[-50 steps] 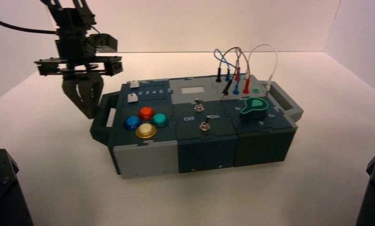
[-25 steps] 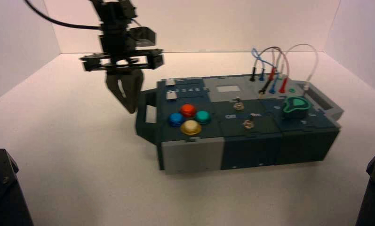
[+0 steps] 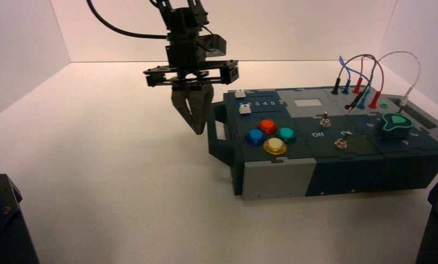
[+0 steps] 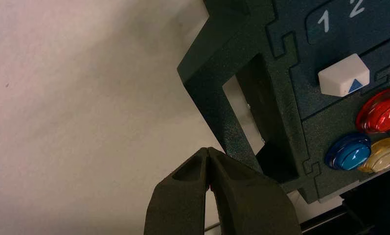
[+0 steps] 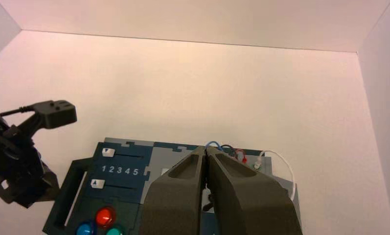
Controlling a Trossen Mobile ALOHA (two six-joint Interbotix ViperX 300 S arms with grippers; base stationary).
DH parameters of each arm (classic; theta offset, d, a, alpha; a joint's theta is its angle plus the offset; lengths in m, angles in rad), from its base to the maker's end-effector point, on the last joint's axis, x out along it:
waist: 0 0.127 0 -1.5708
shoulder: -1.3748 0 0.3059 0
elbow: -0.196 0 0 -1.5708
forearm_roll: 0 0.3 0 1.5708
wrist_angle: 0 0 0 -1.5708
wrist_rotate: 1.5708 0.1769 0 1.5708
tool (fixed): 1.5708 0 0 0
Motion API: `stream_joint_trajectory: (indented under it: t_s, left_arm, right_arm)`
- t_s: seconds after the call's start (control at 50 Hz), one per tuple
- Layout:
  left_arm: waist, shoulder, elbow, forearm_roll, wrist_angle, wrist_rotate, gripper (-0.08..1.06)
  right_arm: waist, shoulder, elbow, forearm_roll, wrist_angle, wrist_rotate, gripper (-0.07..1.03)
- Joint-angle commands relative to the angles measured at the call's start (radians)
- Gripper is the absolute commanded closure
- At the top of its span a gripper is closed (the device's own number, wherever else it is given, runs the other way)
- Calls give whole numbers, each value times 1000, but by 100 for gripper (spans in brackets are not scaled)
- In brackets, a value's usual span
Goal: Move the box to the right.
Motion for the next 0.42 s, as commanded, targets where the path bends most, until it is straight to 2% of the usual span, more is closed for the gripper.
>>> stream_joint_trajectory:
  t_s: [0.02,0.12,0.26,0.42]
  left_arm:
    - [32,-81,9,6,-21,-3,101]
    - [64,-153,52,17,-46,5,101]
    - [107,-273,109,18,-55,9,101]
    - [137,-336,130,23,-57,12,101]
  right_arm:
    - [0,6,-12,6,-3,3,99]
    - [0,6,-9,6,-2,3,99]
    - [0,6,-6,9,-2,3,99]
    - [2,6,-3,9,-2,3,99]
